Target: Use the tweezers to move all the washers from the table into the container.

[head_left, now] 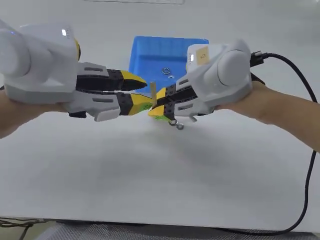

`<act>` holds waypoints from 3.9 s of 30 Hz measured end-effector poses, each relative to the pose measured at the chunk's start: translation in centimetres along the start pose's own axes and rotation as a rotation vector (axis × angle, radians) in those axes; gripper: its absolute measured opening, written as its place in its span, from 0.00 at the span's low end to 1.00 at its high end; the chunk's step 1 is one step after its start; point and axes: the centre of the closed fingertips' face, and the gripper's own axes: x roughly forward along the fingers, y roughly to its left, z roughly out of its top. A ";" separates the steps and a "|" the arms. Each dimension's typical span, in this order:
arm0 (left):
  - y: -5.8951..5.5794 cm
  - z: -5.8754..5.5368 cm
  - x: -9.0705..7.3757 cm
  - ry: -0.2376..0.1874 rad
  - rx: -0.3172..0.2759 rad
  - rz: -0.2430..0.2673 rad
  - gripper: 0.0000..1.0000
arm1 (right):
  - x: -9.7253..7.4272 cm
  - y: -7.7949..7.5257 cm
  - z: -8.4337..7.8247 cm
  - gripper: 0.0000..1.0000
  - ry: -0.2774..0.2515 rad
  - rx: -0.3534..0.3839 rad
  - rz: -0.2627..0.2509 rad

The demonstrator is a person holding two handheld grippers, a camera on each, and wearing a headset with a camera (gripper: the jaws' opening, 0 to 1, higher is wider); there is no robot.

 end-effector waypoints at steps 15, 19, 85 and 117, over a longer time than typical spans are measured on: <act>0.8 -1.2 -4.9 -0.012 -0.059 0.185 0.60 | -2.5 0.2 2.6 0.10 -0.020 0.029 -0.041; 0.7 -1.2 -6.0 -0.033 -0.072 0.227 0.69 | -3.1 0.3 3.1 0.10 -0.011 0.013 -0.047; -1.4 -6.9 -5.8 0.044 -0.177 0.240 0.99 | -1.8 -12.1 -1.4 0.10 0.032 0.185 -0.236; 3.5 0.7 -3.1 -0.055 -0.033 0.204 0.82 | -4.1 -10.2 1.9 0.07 -0.005 0.104 -0.235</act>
